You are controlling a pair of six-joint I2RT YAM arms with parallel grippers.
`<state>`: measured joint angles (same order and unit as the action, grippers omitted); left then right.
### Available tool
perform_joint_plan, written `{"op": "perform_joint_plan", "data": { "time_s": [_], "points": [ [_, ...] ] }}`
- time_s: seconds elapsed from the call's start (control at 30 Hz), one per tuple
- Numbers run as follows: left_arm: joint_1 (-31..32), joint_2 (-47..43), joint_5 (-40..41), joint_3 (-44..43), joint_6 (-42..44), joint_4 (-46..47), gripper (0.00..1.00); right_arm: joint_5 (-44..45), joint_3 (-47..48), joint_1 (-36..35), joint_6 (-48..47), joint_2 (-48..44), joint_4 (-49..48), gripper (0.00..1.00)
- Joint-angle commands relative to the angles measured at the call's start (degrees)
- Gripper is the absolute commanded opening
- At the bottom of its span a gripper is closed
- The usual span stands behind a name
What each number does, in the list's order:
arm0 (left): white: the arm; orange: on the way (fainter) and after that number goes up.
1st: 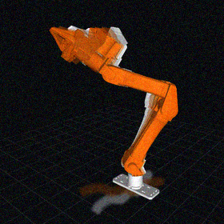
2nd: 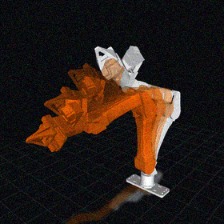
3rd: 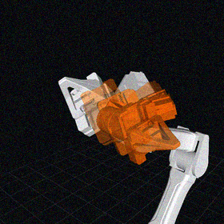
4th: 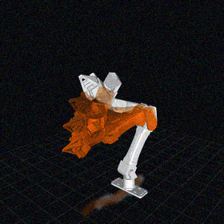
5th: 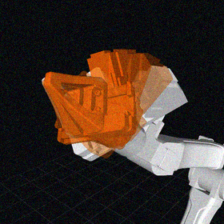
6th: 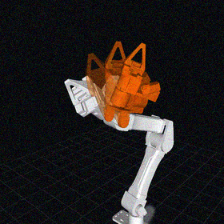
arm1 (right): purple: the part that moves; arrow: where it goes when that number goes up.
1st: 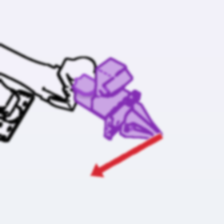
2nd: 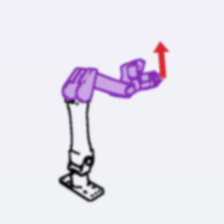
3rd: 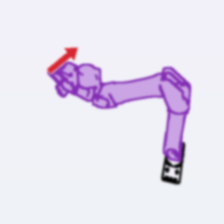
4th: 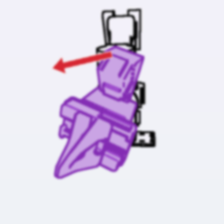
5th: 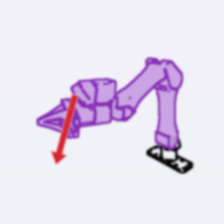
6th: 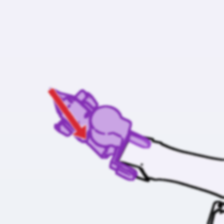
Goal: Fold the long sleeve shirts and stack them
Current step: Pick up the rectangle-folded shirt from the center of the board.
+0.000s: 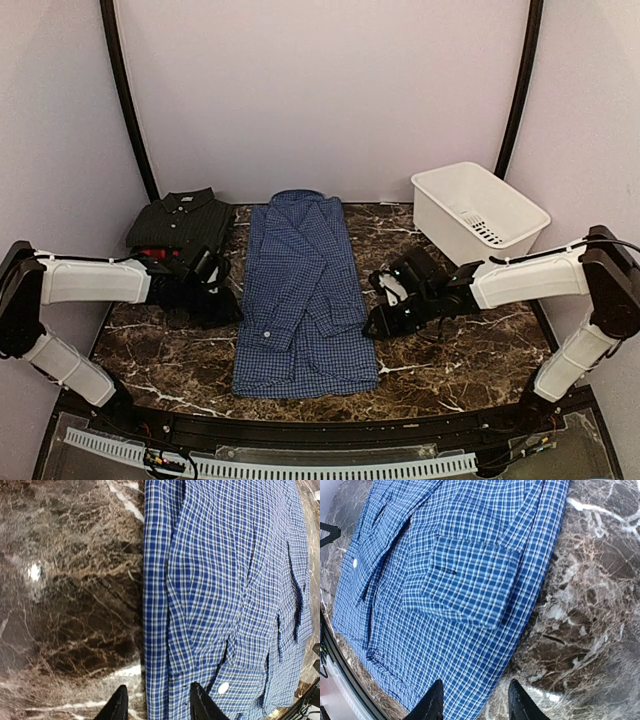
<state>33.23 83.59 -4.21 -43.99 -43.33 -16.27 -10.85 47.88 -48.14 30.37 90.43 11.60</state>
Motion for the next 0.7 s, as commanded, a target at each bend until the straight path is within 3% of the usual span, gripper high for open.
{"op": "perform_joint_plan", "data": {
  "time_s": [0.0,0.3,0.67],
  "points": [
    [2.4,-4.6,-1.1,5.1,-4.6,2.0,0.41,-1.0,-3.4,-1.1,2.9,-2.4,-4.2,0.41],
    [3.0,-6.1,-3.9,10.4,-7.3,8.2,0.41,-2.5,-3.8,-0.4,5.3,-0.8,-9.1,0.42],
    [3.0,-1.2,-6.4,9.7,-8.1,11.3,0.4,-10.2,-5.0,6.7,8.5,3.0,-18.7,0.43]
  ]
}}
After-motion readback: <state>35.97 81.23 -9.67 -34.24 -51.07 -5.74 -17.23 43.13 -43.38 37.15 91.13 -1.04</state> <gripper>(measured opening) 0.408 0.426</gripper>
